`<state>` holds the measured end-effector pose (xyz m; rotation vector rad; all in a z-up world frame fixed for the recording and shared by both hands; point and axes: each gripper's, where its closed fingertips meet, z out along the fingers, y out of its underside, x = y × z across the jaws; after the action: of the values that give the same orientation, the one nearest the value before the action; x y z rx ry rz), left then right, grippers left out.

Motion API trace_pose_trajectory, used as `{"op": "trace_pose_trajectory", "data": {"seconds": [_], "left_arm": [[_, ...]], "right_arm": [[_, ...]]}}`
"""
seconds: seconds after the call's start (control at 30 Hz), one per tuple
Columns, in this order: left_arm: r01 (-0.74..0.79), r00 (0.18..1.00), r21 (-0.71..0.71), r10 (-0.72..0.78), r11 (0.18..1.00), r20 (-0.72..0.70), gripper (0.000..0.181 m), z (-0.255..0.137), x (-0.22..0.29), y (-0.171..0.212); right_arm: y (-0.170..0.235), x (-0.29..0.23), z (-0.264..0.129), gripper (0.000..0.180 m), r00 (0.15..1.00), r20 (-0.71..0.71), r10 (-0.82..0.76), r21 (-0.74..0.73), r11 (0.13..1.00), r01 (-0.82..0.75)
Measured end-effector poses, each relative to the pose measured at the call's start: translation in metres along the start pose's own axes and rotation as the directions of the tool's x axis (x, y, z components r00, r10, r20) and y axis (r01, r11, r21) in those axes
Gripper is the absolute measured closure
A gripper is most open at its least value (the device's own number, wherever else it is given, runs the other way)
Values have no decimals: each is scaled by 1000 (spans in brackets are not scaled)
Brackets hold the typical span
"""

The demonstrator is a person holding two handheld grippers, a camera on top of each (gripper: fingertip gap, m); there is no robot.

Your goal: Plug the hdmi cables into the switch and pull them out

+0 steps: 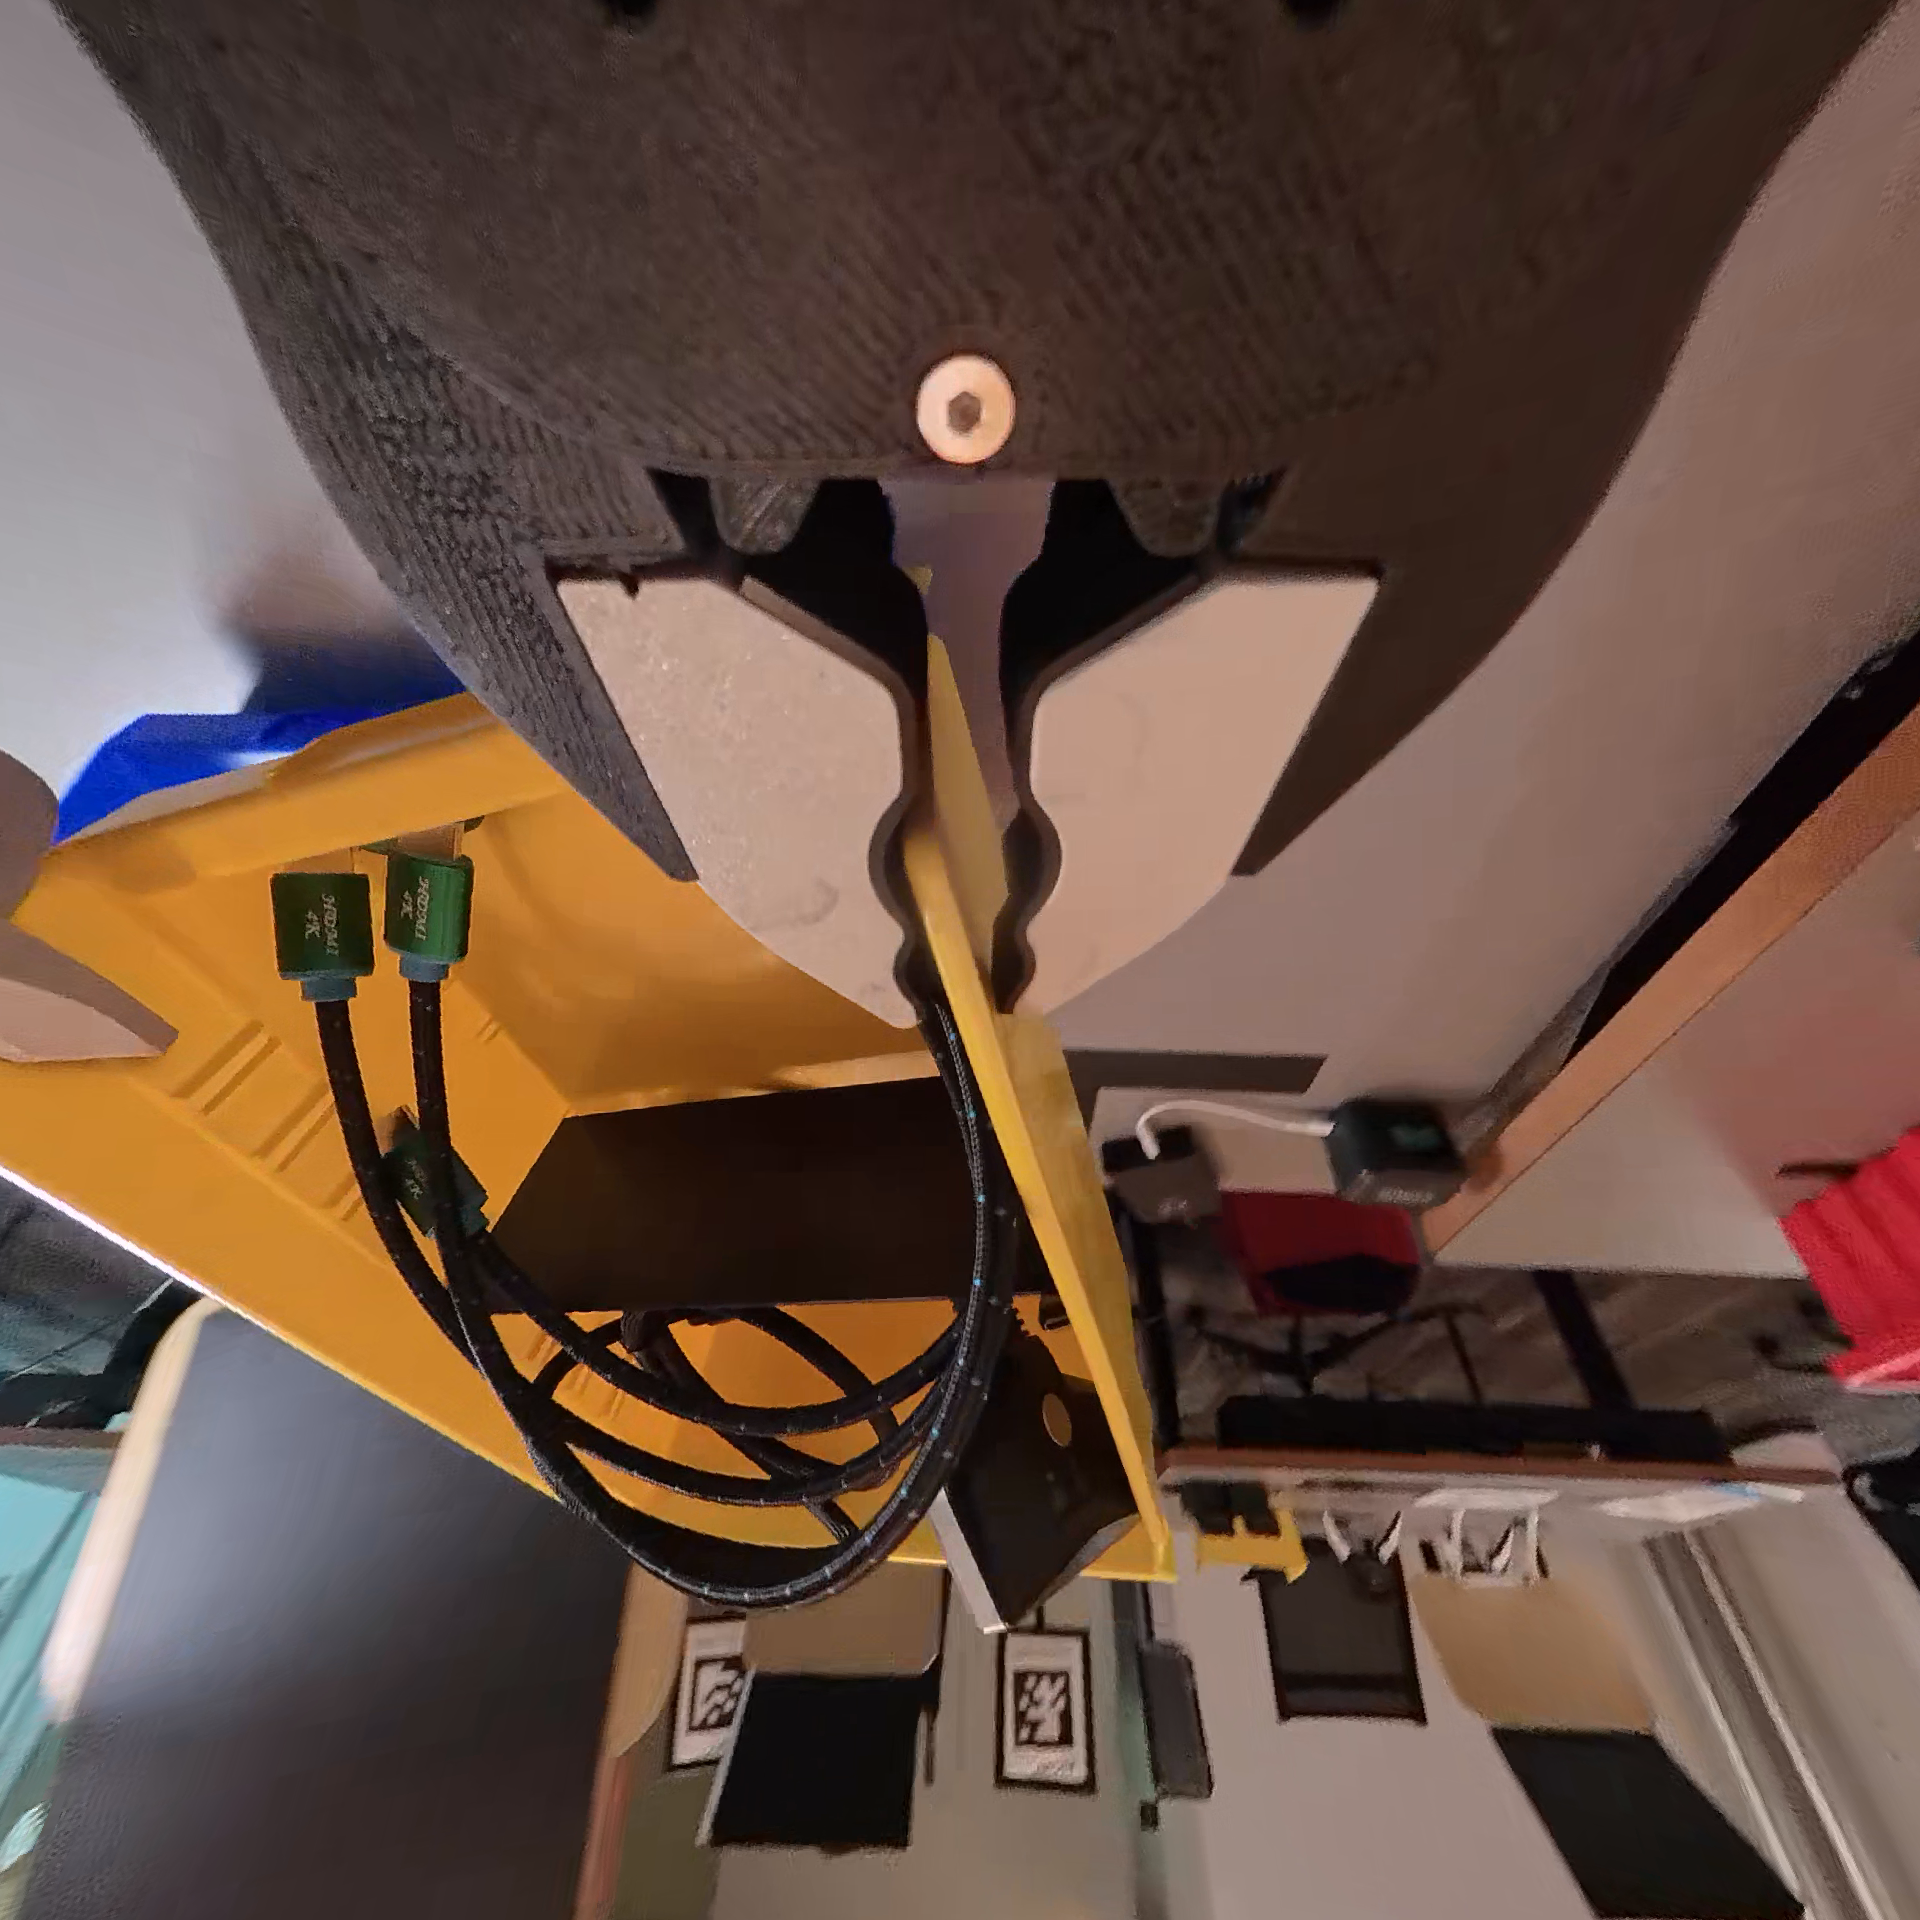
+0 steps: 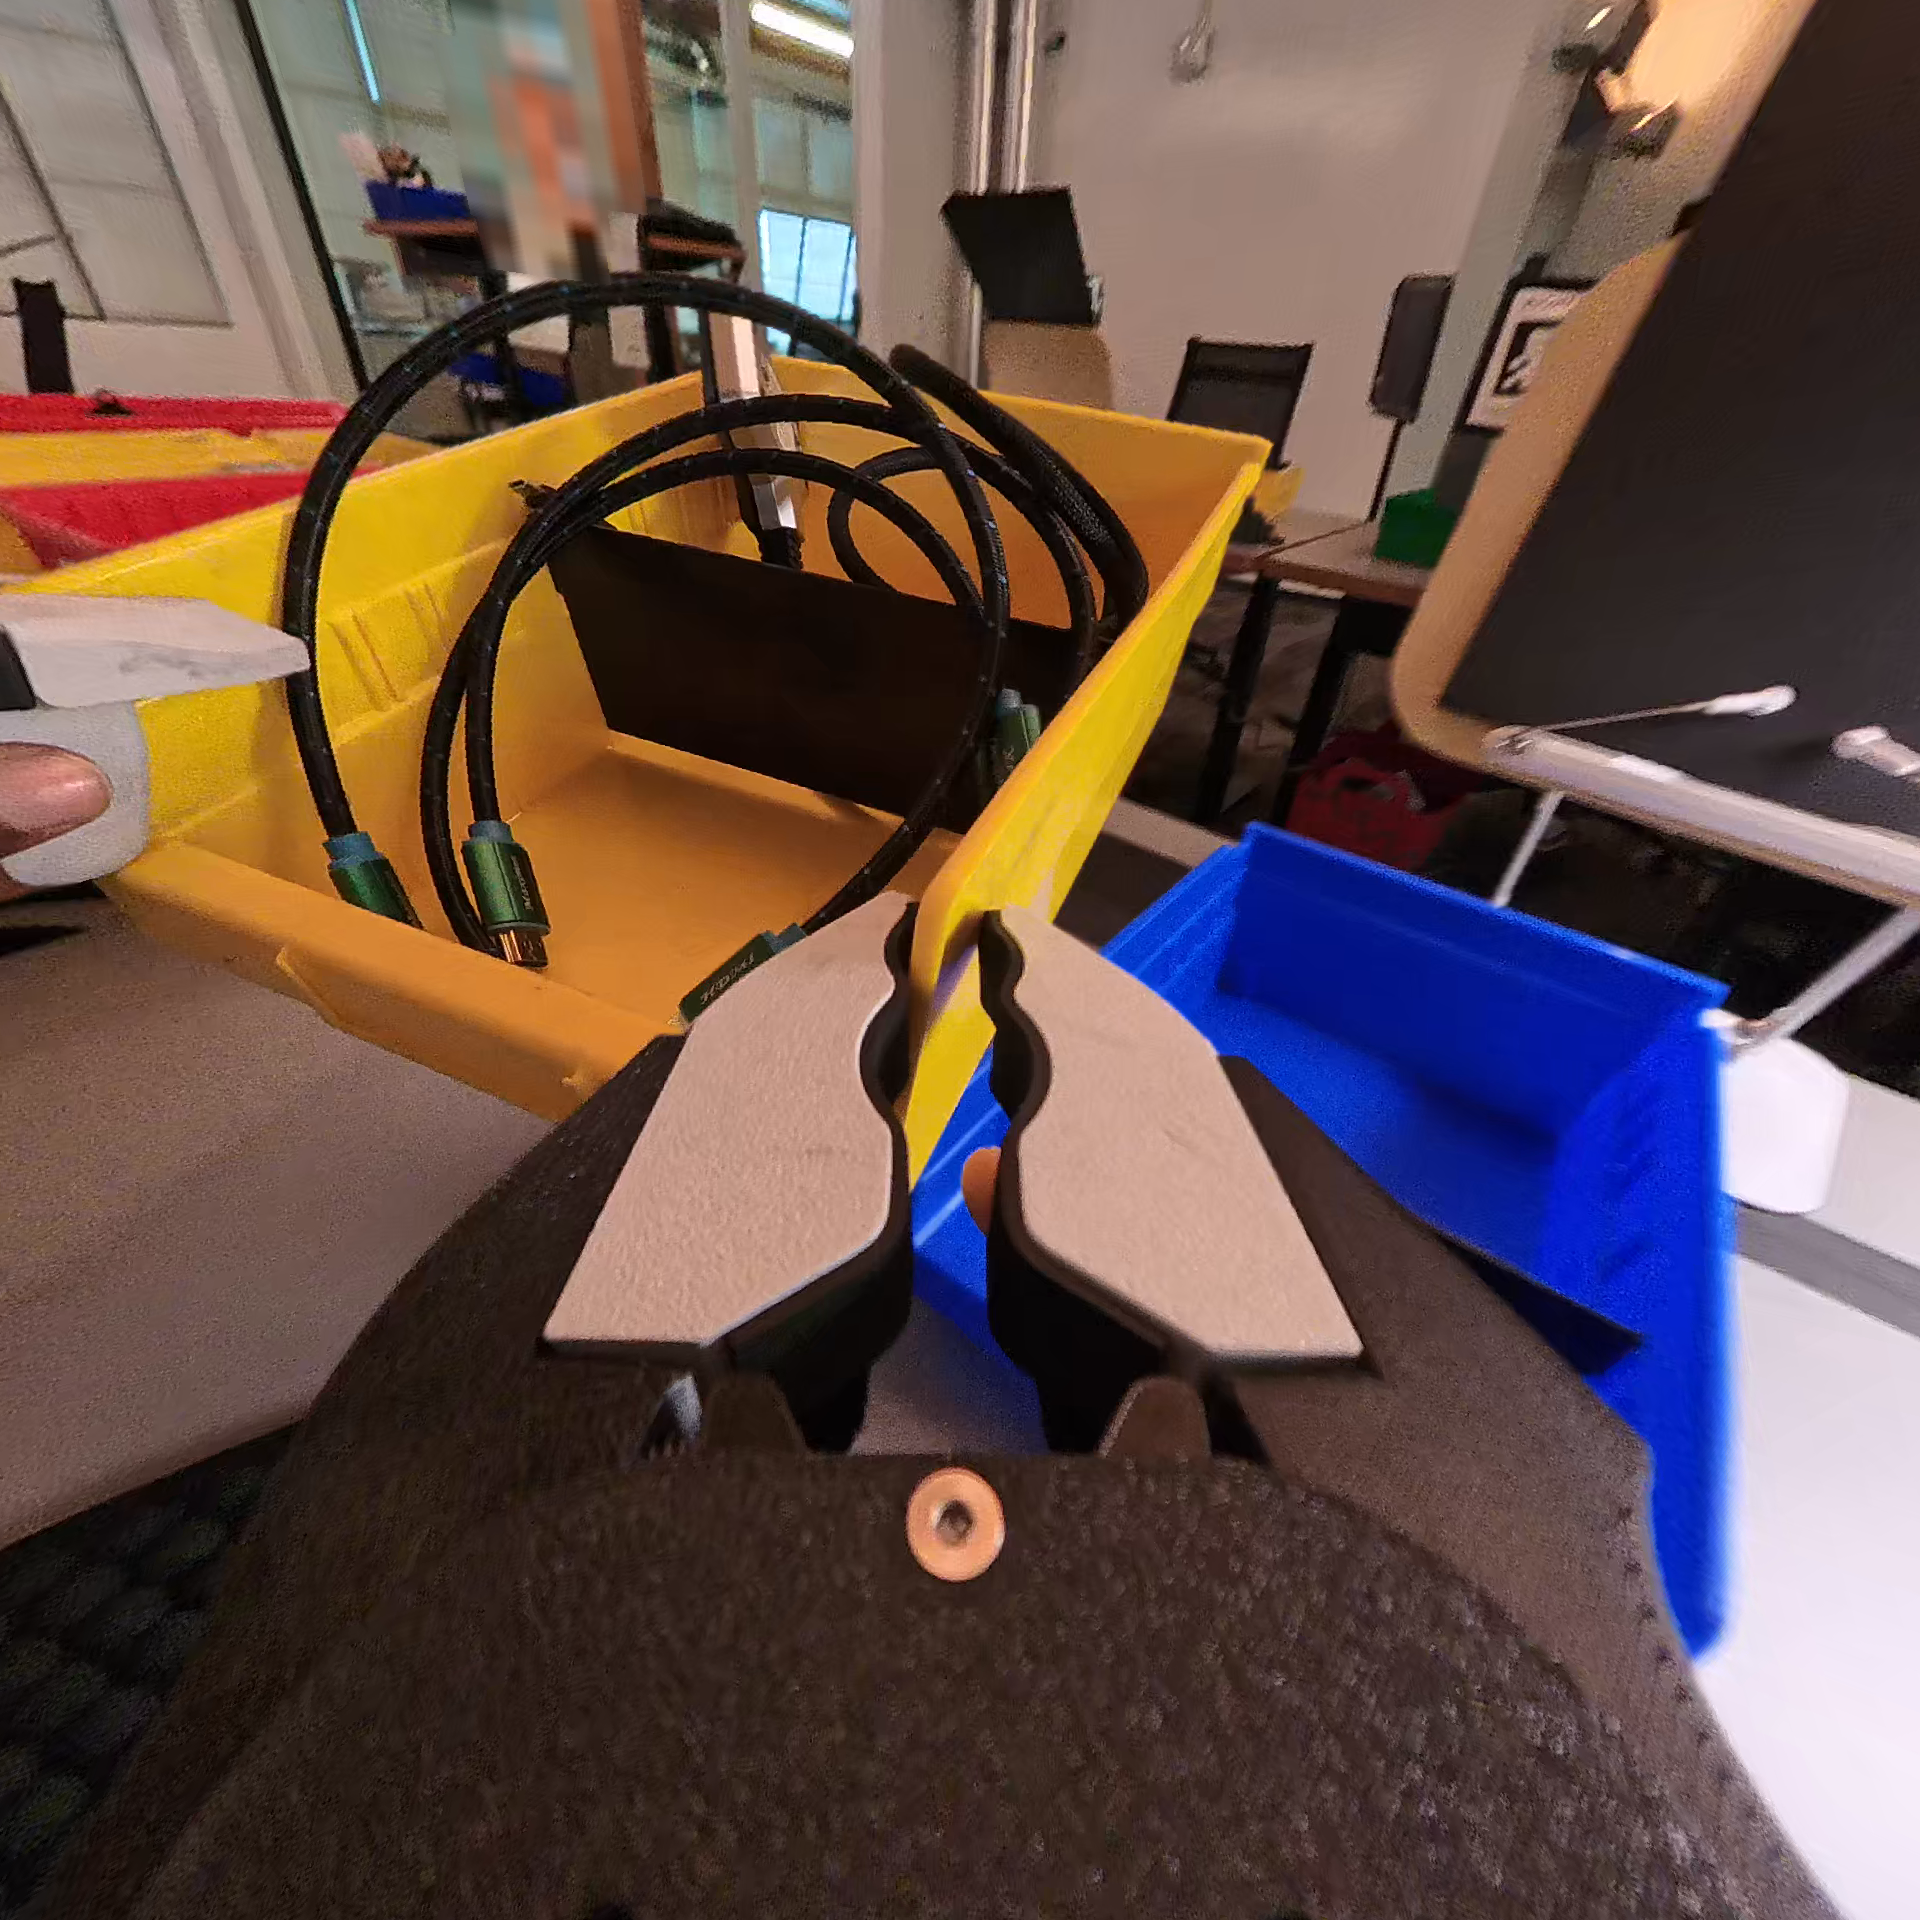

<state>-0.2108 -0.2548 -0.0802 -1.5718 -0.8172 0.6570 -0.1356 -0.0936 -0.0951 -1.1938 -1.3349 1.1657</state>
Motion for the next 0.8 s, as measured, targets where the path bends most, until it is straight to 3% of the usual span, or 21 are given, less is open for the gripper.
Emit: {"op": "trace_pose_trajectory", "data": {"seconds": [0.2, 0.4, 0.6, 0.8], "left_arm": [[33, 998, -115, -27, 993, 60, 171, 9, -48, 64], [43, 999, -182, -36, 982, 41, 172, 24, -60, 117], [45, 997, -214, -56, 976, -49, 170, 41, -36, 146], [-58, 959, -189, 2, 980, -285, 150, 42, 0, 136]], "right_arm": [[72, -38, 33, 168, 997, 80, 17, -127, 992, -6], [126, -51, 33, 165, 992, 120, -28, -198, 979, 51], [140, -30, 18, 163, 994, 108, -29, -228, 972, 53], [120, -2, -28, 158, 940, 340, 32, -276, 959, 67]]}}
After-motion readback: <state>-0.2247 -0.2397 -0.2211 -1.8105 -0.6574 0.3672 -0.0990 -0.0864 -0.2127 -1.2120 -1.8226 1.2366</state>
